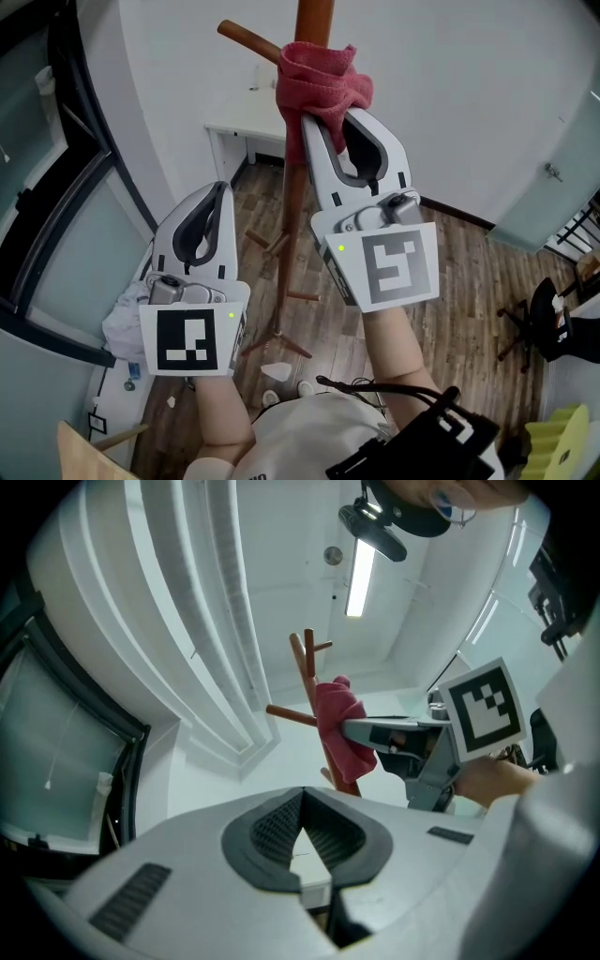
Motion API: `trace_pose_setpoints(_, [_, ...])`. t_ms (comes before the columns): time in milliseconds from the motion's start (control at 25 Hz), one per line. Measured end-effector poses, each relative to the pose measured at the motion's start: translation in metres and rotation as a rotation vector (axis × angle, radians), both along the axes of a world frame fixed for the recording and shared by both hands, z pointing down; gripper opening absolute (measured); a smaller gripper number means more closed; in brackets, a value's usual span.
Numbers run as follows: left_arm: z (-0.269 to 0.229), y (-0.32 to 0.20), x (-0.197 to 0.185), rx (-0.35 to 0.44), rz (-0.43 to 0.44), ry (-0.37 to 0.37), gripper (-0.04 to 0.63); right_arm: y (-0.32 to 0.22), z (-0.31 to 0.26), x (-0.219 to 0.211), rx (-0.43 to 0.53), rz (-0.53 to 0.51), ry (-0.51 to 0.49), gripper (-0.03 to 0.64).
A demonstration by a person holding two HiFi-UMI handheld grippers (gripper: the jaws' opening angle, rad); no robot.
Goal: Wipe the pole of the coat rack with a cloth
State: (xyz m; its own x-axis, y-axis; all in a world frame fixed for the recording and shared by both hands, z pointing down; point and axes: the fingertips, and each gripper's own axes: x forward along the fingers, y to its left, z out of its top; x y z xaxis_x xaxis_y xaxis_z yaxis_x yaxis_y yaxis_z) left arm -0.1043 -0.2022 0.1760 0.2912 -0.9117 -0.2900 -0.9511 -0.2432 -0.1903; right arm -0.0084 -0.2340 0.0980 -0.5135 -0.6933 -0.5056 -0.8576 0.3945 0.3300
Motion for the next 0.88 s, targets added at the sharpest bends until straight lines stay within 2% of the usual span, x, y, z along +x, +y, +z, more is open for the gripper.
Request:
trace_pose_setpoints(360, [0.001,-0.004,0.0,-0.028,0.001,-0.001,0.012,0.001,-0.002,-0.002,-0.02,0.004,0.014,0.081])
trace_pose_setpoints(560, [0.003,-0.007,0.003,-0.04,0.001,-0.004,0.012,-0.006,0.006,0.002,-0.11,0.039,0.021,0.081])
trace_pose_setpoints(720, [0.005,-0.009,0.005,-0.048,0.007,-0.003,0.012,-0.003,0.009,-0.001,-0.044,-0.012,-0.02,0.081])
trace_pose_setpoints(880, [0.0,-0.01,0.009,-0.027,0.017,0.004,0.012,-0.006,0.014,0.001,-0.066,0.009,0.009,0.081])
